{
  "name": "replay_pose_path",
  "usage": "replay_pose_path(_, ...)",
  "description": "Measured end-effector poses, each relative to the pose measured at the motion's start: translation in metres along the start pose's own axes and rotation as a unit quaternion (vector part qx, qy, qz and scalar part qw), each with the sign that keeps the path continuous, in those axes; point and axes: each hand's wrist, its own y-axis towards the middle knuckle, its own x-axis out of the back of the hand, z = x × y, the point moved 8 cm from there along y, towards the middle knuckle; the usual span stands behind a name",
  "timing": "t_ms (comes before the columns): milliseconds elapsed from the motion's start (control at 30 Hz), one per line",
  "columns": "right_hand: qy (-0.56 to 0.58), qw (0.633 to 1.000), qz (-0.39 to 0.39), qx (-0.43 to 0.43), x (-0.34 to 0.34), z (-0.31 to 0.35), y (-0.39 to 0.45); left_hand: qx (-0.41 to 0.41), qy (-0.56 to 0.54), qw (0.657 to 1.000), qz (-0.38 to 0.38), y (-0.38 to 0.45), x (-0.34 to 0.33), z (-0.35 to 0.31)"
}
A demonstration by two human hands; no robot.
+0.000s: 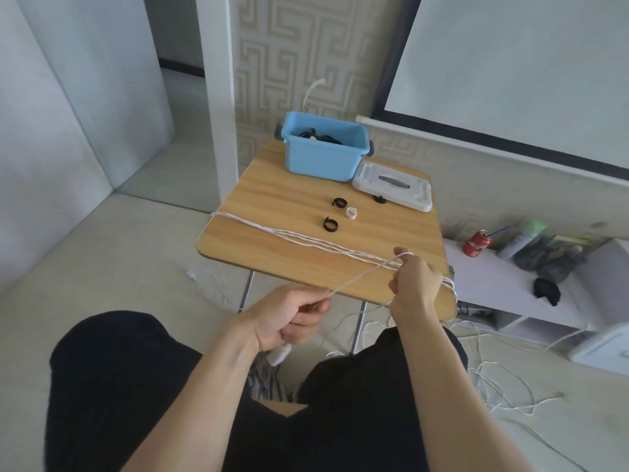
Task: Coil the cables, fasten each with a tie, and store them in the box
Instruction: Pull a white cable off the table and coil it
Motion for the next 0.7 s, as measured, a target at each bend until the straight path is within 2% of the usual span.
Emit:
replay_pose_path(100, 0.024, 0.999, 0.008, -0.023, -0.001, -0.009, 0.003, -0.008, -0.006, 1.000, -0.011, -0.004, 0.009, -0.002)
replay_pose_path(167, 0.009, 0.999, 0.048, -0.012, -0.005, -0.013, 0.002, -0.081, -0.107, 0.991, -0.024, -0.006, 0.015, -0.013)
replay_pose_path(233, -0.021, 0.992, 0.119, 0.022, -0.017, -0.020, -0.009, -0.176, -0.263, 0.947, -0.049, -0.009, 0.024, -0.029)
replay_pose_path(267, -0.031, 0.986, 0.158, 0.048, -0.023, -0.025, -0.019, -0.214, -0.307, 0.925, -0.071, -0.011, 0.030, -0.035)
replay_pose_path(367, -0.041, 0.958, 0.256, 0.122, -0.037, -0.044, -0.052, -0.274, -0.339, 0.890, -0.133, -0.017, 0.038, -0.049)
replay_pose_path(467, -0.090, 0.929, 0.331, 0.138, -0.040, -0.066, -0.072, -0.298, -0.363, 0.866, -0.174, -0.022, 0.049, -0.051)
replay_pose_path(533, -0.240, 0.880, 0.368, 0.181, -0.042, -0.078, -0.079, -0.323, -0.363, 0.844, -0.226, -0.027, 0.061, -0.049)
replay_pose_path(633, -0.471, 0.763, 0.388, 0.211, -0.046, -0.103, -0.086, -0.344, -0.325, 0.825, -0.308, -0.032, 0.074, -0.046)
replay_pose_path(700, -0.534, 0.735, 0.357, 0.215, -0.044, -0.107, -0.085, -0.340, -0.297, 0.820, -0.352, -0.035, 0.077, -0.042)
